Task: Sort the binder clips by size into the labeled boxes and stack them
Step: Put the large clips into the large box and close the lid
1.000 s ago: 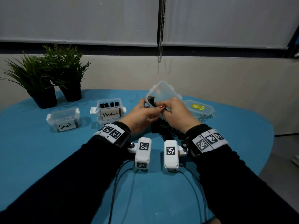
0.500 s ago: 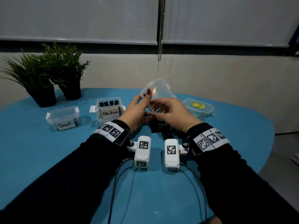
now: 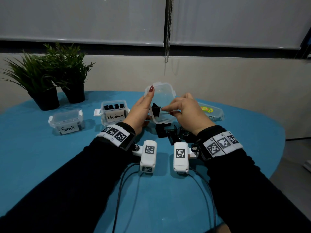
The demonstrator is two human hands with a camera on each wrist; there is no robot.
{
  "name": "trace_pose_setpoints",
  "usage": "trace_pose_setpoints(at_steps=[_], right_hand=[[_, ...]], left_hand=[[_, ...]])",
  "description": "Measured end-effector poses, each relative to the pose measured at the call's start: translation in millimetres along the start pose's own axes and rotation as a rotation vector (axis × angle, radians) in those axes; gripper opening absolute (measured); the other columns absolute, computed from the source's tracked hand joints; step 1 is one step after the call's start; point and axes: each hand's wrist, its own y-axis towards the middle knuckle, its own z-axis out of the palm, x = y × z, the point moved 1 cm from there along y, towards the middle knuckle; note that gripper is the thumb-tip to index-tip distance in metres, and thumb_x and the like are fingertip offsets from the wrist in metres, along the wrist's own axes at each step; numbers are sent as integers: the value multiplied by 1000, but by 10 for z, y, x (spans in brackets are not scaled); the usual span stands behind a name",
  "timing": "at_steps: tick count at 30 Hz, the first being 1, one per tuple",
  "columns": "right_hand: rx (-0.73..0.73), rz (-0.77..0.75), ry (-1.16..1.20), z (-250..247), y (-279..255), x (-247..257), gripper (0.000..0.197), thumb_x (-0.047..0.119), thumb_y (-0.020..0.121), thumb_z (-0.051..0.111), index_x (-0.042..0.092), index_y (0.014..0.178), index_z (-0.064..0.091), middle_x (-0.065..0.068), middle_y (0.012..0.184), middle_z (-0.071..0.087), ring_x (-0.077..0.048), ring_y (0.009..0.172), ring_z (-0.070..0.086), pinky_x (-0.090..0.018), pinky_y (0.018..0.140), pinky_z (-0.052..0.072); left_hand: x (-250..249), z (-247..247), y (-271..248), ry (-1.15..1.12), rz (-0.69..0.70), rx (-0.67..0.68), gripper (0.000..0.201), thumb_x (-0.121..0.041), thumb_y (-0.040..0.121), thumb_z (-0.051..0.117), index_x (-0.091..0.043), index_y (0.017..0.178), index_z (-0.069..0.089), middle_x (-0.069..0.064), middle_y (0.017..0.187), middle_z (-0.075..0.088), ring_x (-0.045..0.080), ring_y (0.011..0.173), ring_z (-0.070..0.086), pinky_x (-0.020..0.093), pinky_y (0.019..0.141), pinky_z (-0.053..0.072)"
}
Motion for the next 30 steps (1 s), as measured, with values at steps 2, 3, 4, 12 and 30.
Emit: trace_pose_setpoints(at_steps=[2, 3, 4, 12, 30], right_hand=[[31, 60, 11, 26, -18, -36, 36, 5, 87, 73, 35, 107, 78, 2, 108, 65, -19, 103, 43, -10, 90, 38], [28, 85, 3, 41, -18, -51, 38, 5, 86, 74, 37, 106, 78, 1, 111, 64, -19, 105, 43, -4, 87, 34], [22, 103, -20, 48, -10, -65, 40, 4, 85, 74, 38, 105, 78, 2, 113, 64, -20, 107, 42, 0, 84, 29], [108, 207, -66, -80, -89, 128, 35, 11, 92, 68, 43, 106, 75, 7, 118, 40, -19, 118, 30, -23, 98, 18], [-95, 271, -13, -25, -61, 171, 23, 28, 95, 63, 37, 113, 75, 2, 123, 51, -30, 136, 26, -36, 108, 21]], left_hand=[[36, -11, 23, 1, -11, 3, 83, -97, 61, 55, -54, 132, 56, -6, 139, 61, 25, 124, 60, 49, 100, 50], [43, -9, 21, 4, -16, 3, 85, -97, 59, 56, -54, 133, 54, -6, 142, 59, 25, 127, 58, 51, 105, 46], [53, -11, 39, 13, -16, 0, 91, -98, 57, 56, -52, 135, 53, -5, 142, 58, 25, 128, 57, 52, 108, 43], [18, 29, 5, 93, 21, -42, 72, -81, 84, 43, -26, 125, 63, -15, 107, 67, 0, 96, 59, 26, 79, 45], [49, 124, 65, -196, -41, 142, 59, -34, 91, 69, 0, 136, 51, 17, 110, 65, 26, 77, 72, 34, 71, 62]])
